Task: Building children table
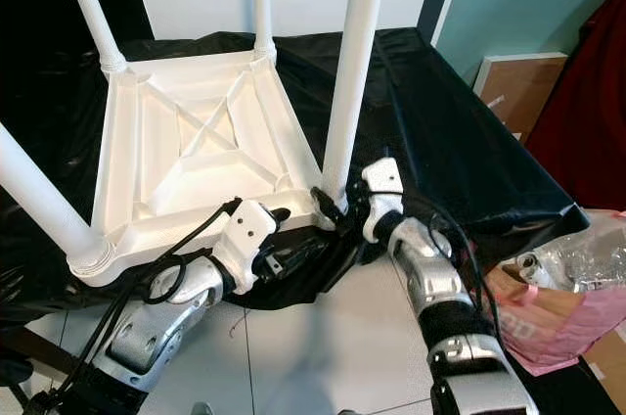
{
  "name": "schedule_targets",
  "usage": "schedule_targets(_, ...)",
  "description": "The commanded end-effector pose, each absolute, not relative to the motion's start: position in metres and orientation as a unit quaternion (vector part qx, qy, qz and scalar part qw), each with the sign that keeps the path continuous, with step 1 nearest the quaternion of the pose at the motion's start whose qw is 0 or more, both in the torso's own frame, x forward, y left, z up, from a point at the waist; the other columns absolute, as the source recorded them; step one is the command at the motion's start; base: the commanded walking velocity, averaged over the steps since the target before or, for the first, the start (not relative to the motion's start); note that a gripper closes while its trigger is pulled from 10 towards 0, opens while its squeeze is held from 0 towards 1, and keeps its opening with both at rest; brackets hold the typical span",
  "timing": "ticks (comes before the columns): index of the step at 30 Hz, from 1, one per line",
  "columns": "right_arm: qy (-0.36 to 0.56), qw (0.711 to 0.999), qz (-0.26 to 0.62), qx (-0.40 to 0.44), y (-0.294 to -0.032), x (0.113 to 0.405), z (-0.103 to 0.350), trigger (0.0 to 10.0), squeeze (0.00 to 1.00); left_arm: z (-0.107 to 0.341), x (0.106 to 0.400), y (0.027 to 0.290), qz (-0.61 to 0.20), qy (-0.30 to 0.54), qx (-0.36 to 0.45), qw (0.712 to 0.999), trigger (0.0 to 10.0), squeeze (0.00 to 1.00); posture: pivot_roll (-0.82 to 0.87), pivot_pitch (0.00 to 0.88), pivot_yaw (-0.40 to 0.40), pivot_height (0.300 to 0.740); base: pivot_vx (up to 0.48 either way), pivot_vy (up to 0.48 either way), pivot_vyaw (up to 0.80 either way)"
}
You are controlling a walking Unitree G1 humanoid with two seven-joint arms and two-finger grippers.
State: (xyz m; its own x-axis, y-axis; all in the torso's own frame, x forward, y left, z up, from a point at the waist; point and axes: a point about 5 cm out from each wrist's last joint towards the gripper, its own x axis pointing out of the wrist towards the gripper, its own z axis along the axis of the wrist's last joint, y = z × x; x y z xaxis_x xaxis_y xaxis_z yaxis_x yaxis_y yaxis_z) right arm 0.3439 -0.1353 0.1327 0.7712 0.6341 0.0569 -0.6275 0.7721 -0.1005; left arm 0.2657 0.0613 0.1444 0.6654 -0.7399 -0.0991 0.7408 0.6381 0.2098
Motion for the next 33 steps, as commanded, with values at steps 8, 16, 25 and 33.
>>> schedule_targets(8,-0.012,0.922,0.379,-0.075,-0.125,0.357,0.131,3.9,0.0,0.145,0.266,0.057,-0.438,0.0,0.124,0.89,10.0,0.0,0.04,0.009,-0.056,0.74,0.0,0.0,0.0)
schedule_targets(16,0.016,0.921,0.38,-0.087,-0.127,0.359,0.123,0.0,0.0,0.146,0.268,0.061,-0.428,-0.004,0.127,0.895,10.0,0.0,0.05,0.002,-0.066,0.74,0.0,0.0,0.0)
schedule_targets(25,0.028,0.925,0.371,-0.082,-0.131,0.359,0.117,10.0,0.0,0.147,0.269,0.061,-0.427,-0.005,0.128,0.895,10.0,0.0,0.05,0.0,-0.064,0.74,0.0,0.0,0.0)
schedule_targets(33,0.034,0.954,0.293,-0.056,-0.133,0.361,0.111,10.0,0.0,0.145,0.267,0.06,-0.43,-0.003,0.125,0.894,10.0,0.0,0.04,0.009,-0.065,0.74,0.0,0.0,0.0)
